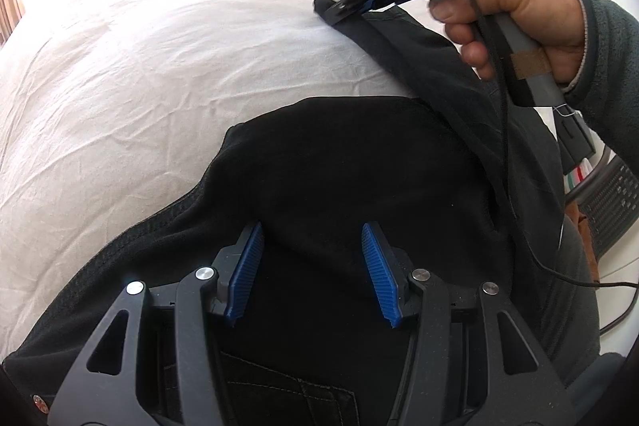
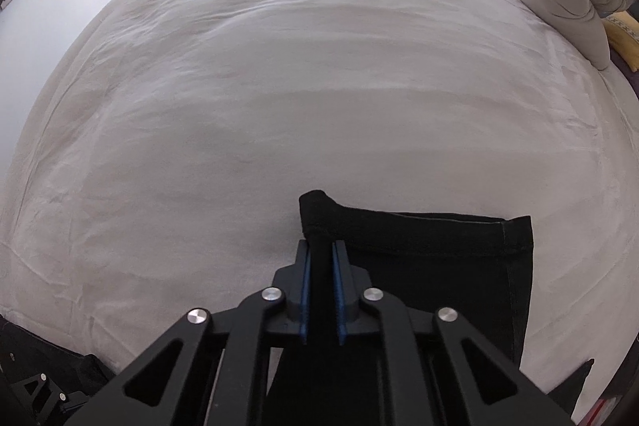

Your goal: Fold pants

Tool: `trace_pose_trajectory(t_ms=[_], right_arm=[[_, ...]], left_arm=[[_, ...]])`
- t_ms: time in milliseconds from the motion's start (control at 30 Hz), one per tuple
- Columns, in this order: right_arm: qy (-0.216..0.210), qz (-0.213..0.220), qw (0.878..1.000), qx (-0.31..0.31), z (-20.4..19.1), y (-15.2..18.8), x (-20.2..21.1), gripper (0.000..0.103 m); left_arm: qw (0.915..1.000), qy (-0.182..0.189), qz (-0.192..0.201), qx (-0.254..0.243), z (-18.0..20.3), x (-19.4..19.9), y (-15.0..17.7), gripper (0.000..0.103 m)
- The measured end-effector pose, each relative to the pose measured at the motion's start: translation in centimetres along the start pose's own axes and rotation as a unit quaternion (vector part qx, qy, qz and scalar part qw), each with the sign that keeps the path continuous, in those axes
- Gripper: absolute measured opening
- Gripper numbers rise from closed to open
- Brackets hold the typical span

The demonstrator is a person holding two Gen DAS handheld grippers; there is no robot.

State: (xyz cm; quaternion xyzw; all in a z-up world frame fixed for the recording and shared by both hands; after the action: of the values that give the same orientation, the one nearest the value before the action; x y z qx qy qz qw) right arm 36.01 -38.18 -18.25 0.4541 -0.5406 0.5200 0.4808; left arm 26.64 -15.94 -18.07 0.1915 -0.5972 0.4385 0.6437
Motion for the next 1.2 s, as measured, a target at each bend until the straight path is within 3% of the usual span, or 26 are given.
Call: trace_pose_trajectory(t_ms=[167,300,567,867,1000,1200], right_arm=[[-0.031,0.052,0.998,-0.036,2.4,1.2,3.6,0.004],[-0.057,0.113,0.988,-0.086,6.2,4.1,7.9,0.004],[-0.084,0.188,0.954,-0.216,15.9,14.8,12.3,0.003],[-0.088,0.203,0.909,-0.353,24.9,26.4,10.6,0.003],[-0.086,0.189,0.898,-0.387,26.3,29.5,8.1,0.003],[-0.086,0.185,0.886,-0.416,27.2,32.4,6.3,0.003]], left_arm=[[1.0000,-0.007,-0.002,0.001,0.4,0.0,0.0,0.050],[0.9998,-0.017,-0.005,0.004,0.8,0.0,-0.1,0.050],[0.9990,-0.036,-0.010,0.022,1.8,-0.1,0.0,0.054],[0.9978,-0.047,-0.020,0.043,2.8,-0.5,-0.3,0.074],[0.9972,-0.057,-0.023,0.043,3.5,-0.8,-0.4,0.083],[0.9963,-0.060,-0.025,0.057,3.9,-1.2,-0.7,0.088]])
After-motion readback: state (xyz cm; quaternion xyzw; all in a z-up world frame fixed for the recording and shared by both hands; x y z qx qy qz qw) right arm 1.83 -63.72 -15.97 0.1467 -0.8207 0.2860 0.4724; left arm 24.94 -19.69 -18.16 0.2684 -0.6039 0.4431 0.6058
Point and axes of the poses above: each gripper's, at about its wrist camera, not at the fingertips, and x roughly against the way its jaws point, z to its right, y to its underside, the point moved 4 cm from there along -x, roughly the way its jaws point, and after that the axes turned 14 degrees about -z, right-handed, at the moved point
